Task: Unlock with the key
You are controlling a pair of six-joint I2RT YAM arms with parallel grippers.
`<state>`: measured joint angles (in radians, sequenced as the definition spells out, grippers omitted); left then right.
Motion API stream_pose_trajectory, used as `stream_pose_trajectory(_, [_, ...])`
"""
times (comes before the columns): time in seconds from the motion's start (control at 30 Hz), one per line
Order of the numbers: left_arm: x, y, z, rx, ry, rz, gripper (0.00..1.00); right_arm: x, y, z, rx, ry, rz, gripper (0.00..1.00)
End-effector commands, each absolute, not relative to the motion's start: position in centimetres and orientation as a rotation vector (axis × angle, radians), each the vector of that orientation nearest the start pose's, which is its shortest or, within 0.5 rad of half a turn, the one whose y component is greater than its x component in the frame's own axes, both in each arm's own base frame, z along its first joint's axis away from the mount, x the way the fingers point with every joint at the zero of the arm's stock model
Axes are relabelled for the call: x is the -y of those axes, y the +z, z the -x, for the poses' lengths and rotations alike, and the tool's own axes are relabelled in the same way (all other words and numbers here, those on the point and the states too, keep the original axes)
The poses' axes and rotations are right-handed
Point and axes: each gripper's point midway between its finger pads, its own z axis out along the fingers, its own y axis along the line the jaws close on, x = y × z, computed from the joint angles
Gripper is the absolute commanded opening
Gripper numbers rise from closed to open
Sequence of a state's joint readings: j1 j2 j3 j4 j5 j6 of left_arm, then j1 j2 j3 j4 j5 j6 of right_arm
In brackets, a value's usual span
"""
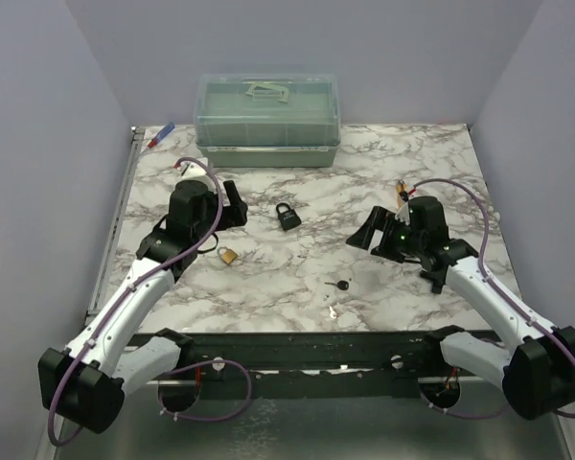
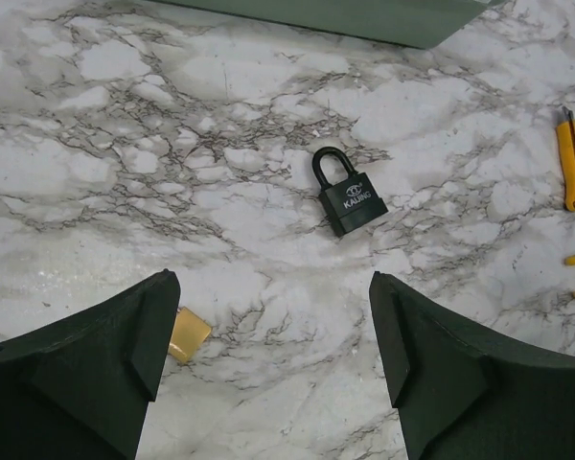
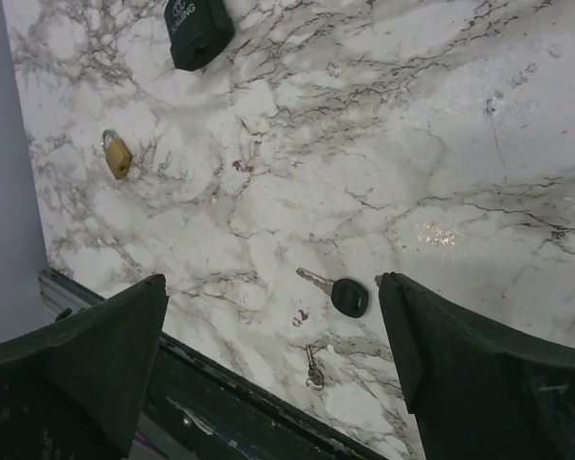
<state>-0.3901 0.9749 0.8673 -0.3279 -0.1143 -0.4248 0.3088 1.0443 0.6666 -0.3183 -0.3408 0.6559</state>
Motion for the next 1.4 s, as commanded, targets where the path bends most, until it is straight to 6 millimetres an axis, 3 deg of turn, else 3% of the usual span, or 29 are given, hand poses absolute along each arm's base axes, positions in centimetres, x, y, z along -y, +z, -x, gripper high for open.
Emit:
stream_pose_trajectory(0.0, [12.9, 20.7, -31.9, -2.078, -0.38, 0.119, 0.86, -16.4, 14.1, -27.5, -2.362, 0.785, -0.231, 1.0])
stream_pose_trajectory(0.17, [14.1, 19.9, -33.1, -2.128, -0.392, 0.095, 0.84, -16.0, 14.7, -27.9, -2.391, 0.693, -0.128, 1.0])
stream_pose_trajectory(0.33, [14.8, 20.1, -33.2, -2.135, -0.422, 0.055, 0.84, -17.2, 15.8, -26.9, -2.365, 0.668, 0.089, 1.0])
stream_pose_trajectory(0.47, [14.8, 20.0, -32.9, -2.134, -0.413, 0.001, 0.83, -19.1, 14.6, -25.2, -2.38, 0.609, 0.312, 1.0])
stream_pose_trajectory(0.67, [14.0, 20.0, -32.4, -2.113, -0.372, -0.028, 0.82, -20.2, 12.0, -23.9, -2.388, 0.507, 0.528, 0.99])
stream_pose_trajectory(0.8, [13.5, 19.9, -32.1, -2.105, -0.347, -0.023, 0.81, -20.9, 10.9, -23.7, -2.42, 0.506, 0.564, 0.94])
stream_pose_trajectory(1.1, [13.4, 20.6, -32.0, -2.084, -0.351, -0.022, 0.8, -21.7, 7.5, -22.1, -2.574, 0.375, 0.411, 0.86])
stream_pose_trajectory(1.37, [13.6, 21.0, -32.0, -2.073, -0.37, -0.024, 0.8, -21.2, 4.5, -21.4, -2.641, 0.286, 0.347, 0.75])
